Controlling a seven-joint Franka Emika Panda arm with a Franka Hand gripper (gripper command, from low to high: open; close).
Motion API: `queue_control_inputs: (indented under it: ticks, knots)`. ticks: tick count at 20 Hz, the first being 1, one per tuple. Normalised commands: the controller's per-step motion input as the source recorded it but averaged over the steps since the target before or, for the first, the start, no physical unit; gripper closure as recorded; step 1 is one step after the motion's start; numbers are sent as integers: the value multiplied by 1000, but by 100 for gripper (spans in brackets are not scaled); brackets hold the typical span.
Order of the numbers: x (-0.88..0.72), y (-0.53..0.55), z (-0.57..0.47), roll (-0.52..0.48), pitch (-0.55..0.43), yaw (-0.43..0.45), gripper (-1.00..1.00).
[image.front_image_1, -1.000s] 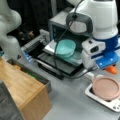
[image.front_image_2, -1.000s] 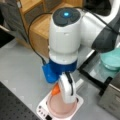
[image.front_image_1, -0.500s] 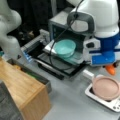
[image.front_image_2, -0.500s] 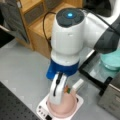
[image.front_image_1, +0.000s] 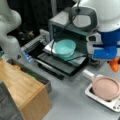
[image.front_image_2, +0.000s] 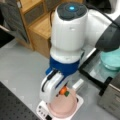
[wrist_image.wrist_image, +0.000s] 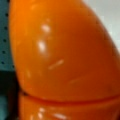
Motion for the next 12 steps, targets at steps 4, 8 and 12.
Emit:
queue_control_inputs:
  ticks: [4, 8, 12]
  knots:
    - [180, 18, 127, -105, 158, -297, 100]
    - [107, 2, 95, -118, 176, -191, 100]
    - [-21, -84, 73, 0, 127, -164, 100]
